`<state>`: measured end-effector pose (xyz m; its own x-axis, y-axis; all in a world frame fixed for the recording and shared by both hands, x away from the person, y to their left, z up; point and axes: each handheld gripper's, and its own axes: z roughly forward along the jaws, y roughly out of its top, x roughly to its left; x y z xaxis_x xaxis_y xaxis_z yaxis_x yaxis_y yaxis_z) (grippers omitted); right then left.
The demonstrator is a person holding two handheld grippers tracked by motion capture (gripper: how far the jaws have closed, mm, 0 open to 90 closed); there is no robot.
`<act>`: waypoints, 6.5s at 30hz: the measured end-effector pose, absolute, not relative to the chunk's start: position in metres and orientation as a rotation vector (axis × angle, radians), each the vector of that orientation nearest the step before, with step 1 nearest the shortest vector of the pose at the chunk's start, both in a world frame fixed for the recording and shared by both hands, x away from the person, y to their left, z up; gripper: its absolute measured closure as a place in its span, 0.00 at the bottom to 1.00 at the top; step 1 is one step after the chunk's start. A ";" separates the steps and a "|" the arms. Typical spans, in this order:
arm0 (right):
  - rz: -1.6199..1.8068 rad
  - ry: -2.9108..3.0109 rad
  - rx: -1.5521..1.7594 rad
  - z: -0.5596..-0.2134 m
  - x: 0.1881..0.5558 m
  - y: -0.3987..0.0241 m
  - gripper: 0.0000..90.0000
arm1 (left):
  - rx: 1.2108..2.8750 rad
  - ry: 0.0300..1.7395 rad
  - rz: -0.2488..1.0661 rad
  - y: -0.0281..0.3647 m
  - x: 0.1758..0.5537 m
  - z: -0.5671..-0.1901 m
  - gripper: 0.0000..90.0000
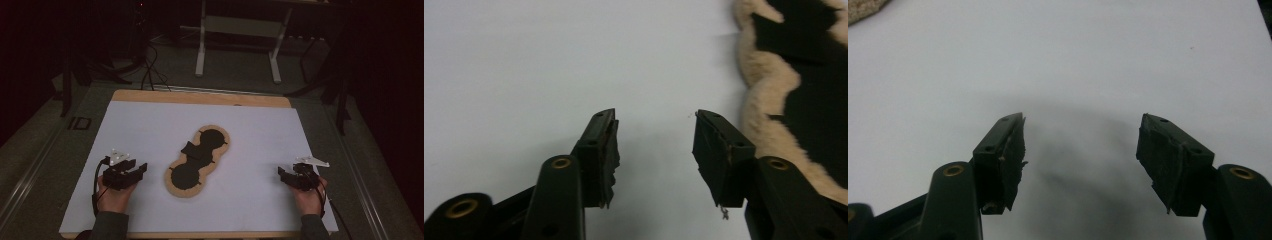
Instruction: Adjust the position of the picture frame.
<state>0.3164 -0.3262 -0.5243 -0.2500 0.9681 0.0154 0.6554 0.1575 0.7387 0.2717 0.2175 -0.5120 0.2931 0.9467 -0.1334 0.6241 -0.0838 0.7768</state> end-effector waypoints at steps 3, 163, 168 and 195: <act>0.892 1.970 1.536 -0.523 0.316 -0.326 0.40 | 1.789 1.406 0.524 0.218 0.271 -0.510 0.59; 1.047 2.053 1.459 -0.509 0.320 -0.285 0.56 | 2.188 0.916 0.298 0.106 0.268 -0.530 1.00; 1.079 2.085 1.430 -0.506 0.326 -0.267 0.69 | 2.231 0.932 0.311 0.104 0.271 -0.535 1.00; 1.040 2.276 1.343 -0.520 0.358 -0.199 1.00 | 2.229 0.908 0.334 0.096 0.267 -0.536 1.00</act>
